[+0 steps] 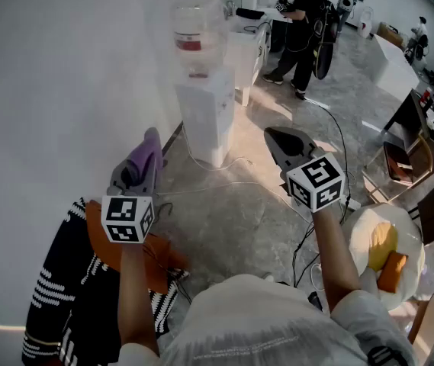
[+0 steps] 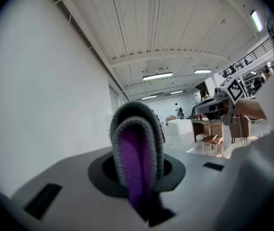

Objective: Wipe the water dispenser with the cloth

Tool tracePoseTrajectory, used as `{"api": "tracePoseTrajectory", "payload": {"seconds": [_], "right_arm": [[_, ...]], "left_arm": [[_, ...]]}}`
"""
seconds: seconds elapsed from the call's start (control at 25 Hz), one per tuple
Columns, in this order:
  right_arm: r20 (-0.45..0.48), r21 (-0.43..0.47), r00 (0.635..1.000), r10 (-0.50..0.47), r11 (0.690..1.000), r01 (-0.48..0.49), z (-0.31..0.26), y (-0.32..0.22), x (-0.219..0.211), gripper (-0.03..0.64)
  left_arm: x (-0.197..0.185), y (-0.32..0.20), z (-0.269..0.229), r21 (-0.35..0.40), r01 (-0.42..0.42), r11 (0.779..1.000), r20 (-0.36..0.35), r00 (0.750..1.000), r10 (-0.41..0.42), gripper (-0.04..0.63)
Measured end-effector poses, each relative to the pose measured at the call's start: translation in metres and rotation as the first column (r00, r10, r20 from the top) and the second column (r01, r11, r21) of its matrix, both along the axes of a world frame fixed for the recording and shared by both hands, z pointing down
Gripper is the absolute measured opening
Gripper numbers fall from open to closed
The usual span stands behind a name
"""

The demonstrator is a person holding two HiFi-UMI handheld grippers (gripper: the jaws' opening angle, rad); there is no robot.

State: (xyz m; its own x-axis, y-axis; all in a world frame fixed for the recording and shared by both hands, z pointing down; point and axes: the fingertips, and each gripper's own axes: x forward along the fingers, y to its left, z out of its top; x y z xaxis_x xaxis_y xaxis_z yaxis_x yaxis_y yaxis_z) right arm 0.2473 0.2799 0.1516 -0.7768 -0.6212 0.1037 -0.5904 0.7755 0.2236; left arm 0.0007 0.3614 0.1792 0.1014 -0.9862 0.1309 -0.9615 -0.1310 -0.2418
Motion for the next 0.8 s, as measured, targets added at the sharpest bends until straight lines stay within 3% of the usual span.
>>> {"api": "tracePoseTrajectory", "payload": {"seconds": [0.56,0.8], "right_arm": [[0.045,-0.014,0.997,0.067,0.998,-0.067,0.005,0.03,-0.034,0.015],[-0.001,-0.008,0.998,0.059,0.998,-0.059,0.013,0.026,-0.054,0.015]], "left_arm": [[-0.036,0.02,0.01,-0.02,-0.058,0.998,0.012,0.998,0.058,0.064],[-0.05,0.014,0.016,-0.031,-0.065,0.997,0.002,0.998,0.065,0.064]]}}
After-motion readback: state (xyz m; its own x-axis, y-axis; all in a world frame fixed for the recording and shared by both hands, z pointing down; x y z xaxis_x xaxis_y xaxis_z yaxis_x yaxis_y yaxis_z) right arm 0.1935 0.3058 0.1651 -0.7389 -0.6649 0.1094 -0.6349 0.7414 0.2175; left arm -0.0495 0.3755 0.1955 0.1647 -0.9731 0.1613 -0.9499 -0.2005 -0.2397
